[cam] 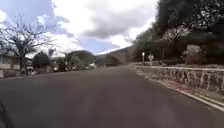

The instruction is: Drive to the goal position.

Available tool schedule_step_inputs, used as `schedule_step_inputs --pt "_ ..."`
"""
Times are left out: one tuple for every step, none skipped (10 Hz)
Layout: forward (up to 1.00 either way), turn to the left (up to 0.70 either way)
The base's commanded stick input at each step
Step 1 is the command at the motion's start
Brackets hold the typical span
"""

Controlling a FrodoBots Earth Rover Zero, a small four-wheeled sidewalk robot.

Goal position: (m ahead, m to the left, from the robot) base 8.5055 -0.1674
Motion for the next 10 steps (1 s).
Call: schedule_step_inputs --pt "1.00 -0.04" --pt "1.00 -0.04" --pt "1.00 -0.04" --pt "1.00 -0.02" --pt "1.00 0.00" --pt "1.00 0.00" --pt "1.00 0.00" --pt "1.00 0.00" --pt "1.00 0.00" --pt "1.00 0.00"
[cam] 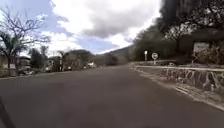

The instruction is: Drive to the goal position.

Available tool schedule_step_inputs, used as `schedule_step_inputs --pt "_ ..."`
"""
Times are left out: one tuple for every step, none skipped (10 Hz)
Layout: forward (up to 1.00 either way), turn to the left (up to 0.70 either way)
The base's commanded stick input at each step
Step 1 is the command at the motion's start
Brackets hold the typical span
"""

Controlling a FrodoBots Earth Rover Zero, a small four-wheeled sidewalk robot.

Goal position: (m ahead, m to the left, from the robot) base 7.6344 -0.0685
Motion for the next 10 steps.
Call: schedule_step_inputs --pt "1.00 0.00" --pt "1.00 0.00" --pt "1.00 0.00" --pt "1.00 0.00" --pt "1.00 0.00" --pt "1.00 0.00" --pt "1.00 0.00" --pt "1.00 0.00" --pt "1.00 0.00" --pt "1.00 0.00"
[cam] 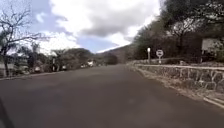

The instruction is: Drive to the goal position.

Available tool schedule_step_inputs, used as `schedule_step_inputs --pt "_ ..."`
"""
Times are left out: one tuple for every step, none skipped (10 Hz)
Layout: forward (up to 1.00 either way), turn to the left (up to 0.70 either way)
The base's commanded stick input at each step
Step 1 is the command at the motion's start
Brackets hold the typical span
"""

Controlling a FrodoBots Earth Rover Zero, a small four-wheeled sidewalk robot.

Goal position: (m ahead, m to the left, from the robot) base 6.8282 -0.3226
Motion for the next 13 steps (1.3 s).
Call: schedule_step_inputs --pt "1.00 0.00" --pt "1.00 0.00" --pt "1.00 0.00" --pt "1.00 0.00" --pt "1.00 0.00" --pt "1.00 0.00" --pt "1.00 0.00" --pt "1.00 0.00" --pt "1.00 0.00" --pt "1.00 0.00" --pt "1.00 0.00" --pt "1.00 0.00" --pt "1.00 0.00"
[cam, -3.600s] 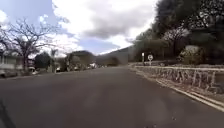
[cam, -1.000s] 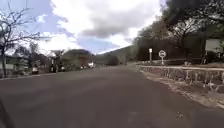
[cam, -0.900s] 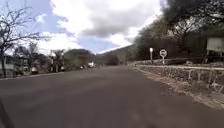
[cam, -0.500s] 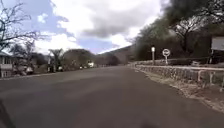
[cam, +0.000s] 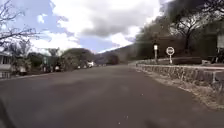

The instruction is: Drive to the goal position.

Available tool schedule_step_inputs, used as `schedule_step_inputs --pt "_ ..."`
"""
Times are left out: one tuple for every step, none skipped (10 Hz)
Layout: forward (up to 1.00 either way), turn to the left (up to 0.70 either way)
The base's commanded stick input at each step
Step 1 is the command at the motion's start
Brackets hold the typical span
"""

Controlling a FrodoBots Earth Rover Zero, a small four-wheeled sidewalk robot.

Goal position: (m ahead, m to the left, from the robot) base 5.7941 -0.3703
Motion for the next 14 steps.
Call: schedule_step_inputs --pt "1.00 0.00" --pt "1.00 0.00" --pt "1.00 0.00" --pt "1.00 0.00" --pt "1.00 0.00" --pt "1.00 0.00" --pt "1.00 0.00" --pt "1.00 0.00" --pt "1.00 0.00" --pt "1.00 0.00" --pt "1.00 0.00" --pt "1.00 0.00" --pt "1.00 0.00" --pt "1.00 0.00"
